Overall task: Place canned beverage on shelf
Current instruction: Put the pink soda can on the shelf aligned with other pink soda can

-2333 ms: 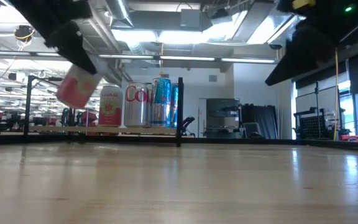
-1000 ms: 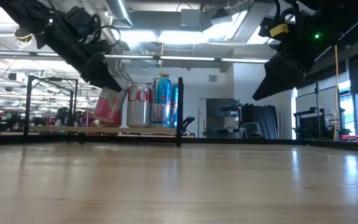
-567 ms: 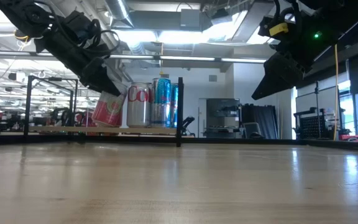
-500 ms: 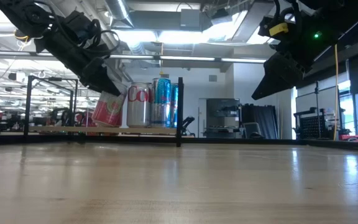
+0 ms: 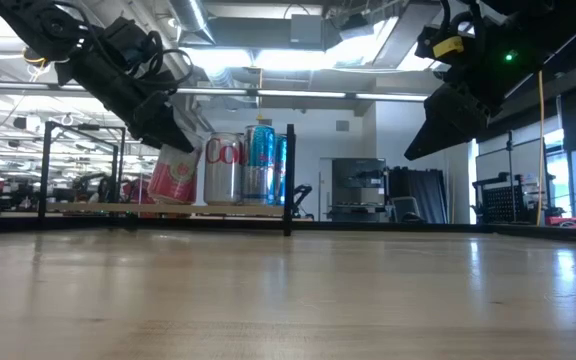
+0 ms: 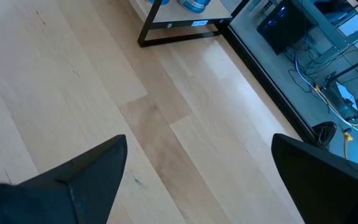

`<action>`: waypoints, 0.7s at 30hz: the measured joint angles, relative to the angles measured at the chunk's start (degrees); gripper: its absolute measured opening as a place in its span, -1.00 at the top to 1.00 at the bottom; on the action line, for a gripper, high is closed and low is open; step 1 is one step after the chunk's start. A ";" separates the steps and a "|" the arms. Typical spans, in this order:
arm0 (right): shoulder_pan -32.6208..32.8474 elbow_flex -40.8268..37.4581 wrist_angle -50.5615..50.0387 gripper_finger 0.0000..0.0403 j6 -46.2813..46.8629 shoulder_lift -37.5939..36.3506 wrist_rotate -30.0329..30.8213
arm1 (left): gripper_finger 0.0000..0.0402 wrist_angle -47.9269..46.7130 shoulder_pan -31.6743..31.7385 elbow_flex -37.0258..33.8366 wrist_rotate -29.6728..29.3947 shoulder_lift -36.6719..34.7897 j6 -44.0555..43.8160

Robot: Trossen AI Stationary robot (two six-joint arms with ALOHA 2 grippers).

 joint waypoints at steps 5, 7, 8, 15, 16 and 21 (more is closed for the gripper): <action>0.00 0.00 0.00 -0.90 0.00 0.00 0.00 | -0.83 -0.41 -0.07 0.87 -0.05 -0.80 -0.68; 0.00 0.00 -0.01 -0.90 0.00 0.00 0.00 | -0.85 -0.36 -0.32 1.73 -0.19 -1.66 -1.28; 0.00 0.00 0.00 -0.90 0.00 0.00 0.00 | -0.85 -0.27 -0.40 2.12 -0.20 -2.11 -1.39; 0.02 0.00 -0.01 -0.90 0.01 0.00 -0.35 | -0.86 -1.49 -0.46 3.33 -0.11 -6.91 -3.51; 0.02 0.00 -0.02 -0.90 0.01 0.00 -0.45 | -0.86 -2.03 -0.46 3.33 0.10 -7.78 -4.59; 0.11 0.00 0.09 -0.90 0.02 0.00 -0.47 | -0.86 -9.38 -1.21 3.62 -2.71 -13.61 -7.75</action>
